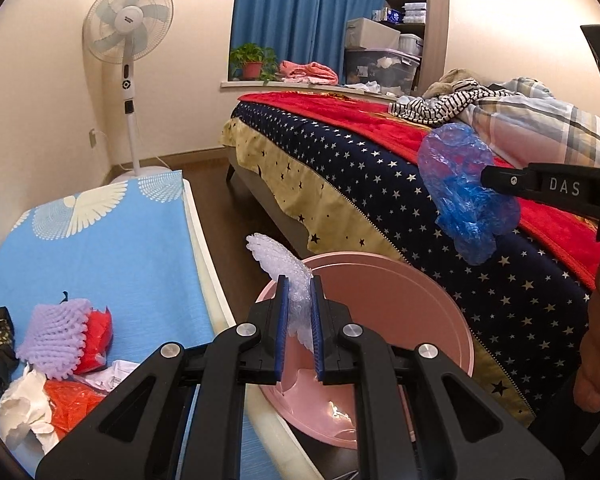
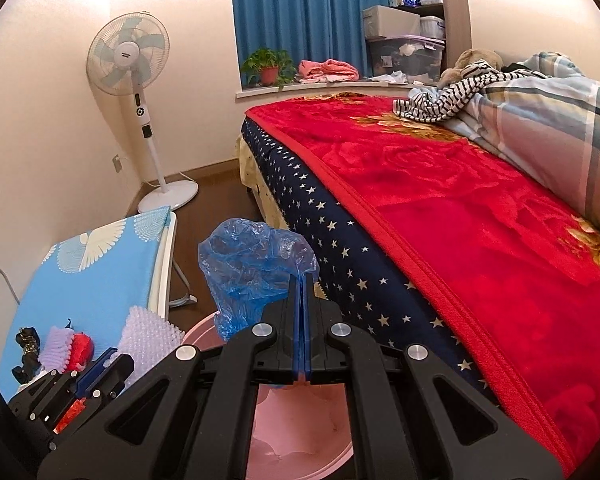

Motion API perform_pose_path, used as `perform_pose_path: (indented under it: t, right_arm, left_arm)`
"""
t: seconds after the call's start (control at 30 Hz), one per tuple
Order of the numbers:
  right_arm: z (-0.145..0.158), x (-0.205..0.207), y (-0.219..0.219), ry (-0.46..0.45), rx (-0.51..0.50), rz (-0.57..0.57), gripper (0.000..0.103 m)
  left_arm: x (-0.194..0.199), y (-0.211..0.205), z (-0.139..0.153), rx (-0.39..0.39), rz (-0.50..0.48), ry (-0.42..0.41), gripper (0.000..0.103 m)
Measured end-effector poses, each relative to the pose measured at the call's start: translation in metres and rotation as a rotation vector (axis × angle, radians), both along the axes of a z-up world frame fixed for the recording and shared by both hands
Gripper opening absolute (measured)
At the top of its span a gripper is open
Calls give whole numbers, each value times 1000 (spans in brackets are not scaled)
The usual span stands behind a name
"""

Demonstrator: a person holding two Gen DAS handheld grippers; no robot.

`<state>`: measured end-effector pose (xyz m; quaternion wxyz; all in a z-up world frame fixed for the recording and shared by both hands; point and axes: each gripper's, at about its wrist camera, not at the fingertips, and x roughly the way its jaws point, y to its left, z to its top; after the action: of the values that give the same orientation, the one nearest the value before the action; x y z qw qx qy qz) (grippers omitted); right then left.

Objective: Collect trash
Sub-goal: 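Carry the blue bag with the right tool over the pink wastebasket while the left tool grasps white tissue, then open both tools to drop the blue bag and tissue into the wastebasket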

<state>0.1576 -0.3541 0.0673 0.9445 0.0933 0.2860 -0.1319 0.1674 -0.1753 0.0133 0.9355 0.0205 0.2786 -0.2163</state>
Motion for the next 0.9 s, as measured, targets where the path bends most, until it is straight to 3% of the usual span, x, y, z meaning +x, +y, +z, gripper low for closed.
perform_pose_path:
  t: [0.4, 0.5, 0.53, 0.6, 0.63, 0.83, 0.9]
  right_arm:
    - [0, -2, 5, -3, -39, -9, 2]
    - [0, -3, 5, -1, -43, -18, 5]
    - [-1, -2, 4, 5, -41, -18, 10]
    - [-2, -2, 4, 16, -40, -19, 26]
    - [-2, -3, 4, 14, -47, -24, 37]
    - [3, -9, 2, -7, -54, -35, 39]
    - [5, -11, 1, -12, -57, -40, 39]
  left_arm:
    - [3, 0, 0, -11, 7, -1, 11]
    - [8, 1, -1, -29, -1, 26, 11]
    - [11, 0, -3, -35, -15, 49, 12]
    - [13, -1, -8, -26, -20, 71, 33]
    - [13, -1, -9, -24, -17, 73, 37]
    - [11, 11, -3, -38, 6, 55, 45]
    - [9, 19, 2, -53, 12, 46, 52]
